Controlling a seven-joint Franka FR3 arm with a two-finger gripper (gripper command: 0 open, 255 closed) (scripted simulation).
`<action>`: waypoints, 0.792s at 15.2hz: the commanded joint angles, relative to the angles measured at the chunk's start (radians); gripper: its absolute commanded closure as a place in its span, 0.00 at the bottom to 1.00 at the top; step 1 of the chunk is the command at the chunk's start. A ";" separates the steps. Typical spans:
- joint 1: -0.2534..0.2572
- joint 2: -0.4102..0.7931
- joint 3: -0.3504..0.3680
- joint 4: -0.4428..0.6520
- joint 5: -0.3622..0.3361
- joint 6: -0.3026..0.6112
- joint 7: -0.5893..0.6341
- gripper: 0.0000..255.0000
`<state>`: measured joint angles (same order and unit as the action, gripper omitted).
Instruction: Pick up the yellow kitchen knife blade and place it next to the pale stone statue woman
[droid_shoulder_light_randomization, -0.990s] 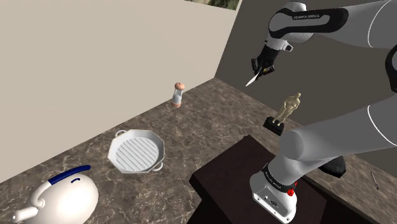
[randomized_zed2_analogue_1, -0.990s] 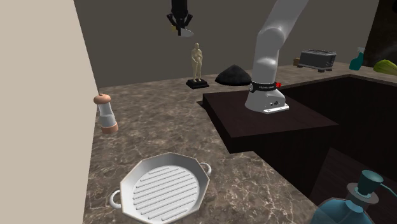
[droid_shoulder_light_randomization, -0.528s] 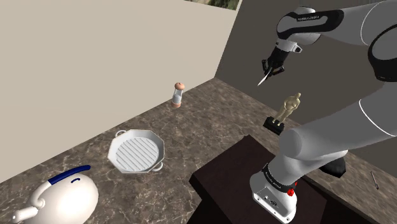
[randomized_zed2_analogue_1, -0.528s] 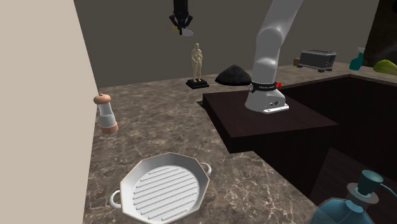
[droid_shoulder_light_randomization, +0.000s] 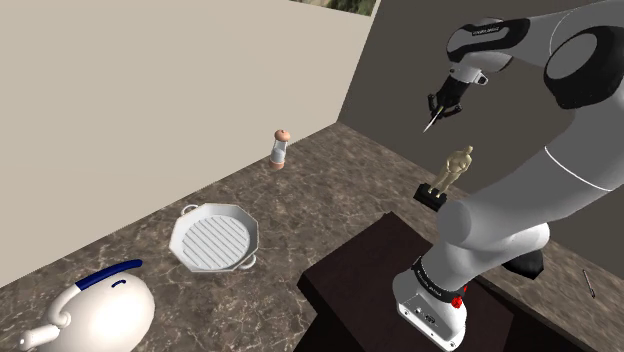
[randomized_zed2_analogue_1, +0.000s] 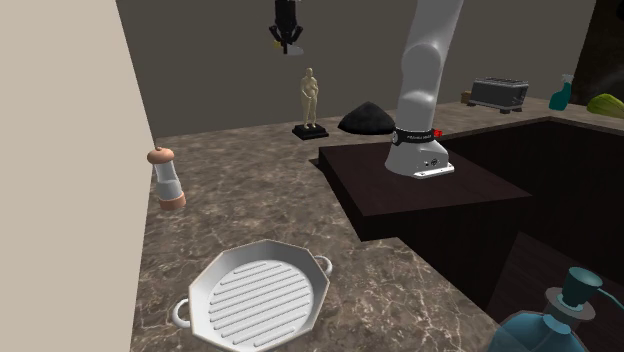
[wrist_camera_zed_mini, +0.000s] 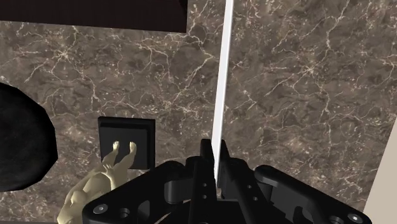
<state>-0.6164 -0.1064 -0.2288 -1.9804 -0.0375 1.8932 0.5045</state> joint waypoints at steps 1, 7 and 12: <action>-0.017 0.049 -0.025 0.059 0.011 -0.009 -0.048 1.00; -0.072 0.206 -0.077 0.230 0.059 -0.029 -0.167 1.00; -0.072 0.214 -0.076 0.172 0.062 0.036 -0.169 1.00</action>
<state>-0.6882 0.1058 -0.3044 -1.7957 0.0236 1.9149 0.3373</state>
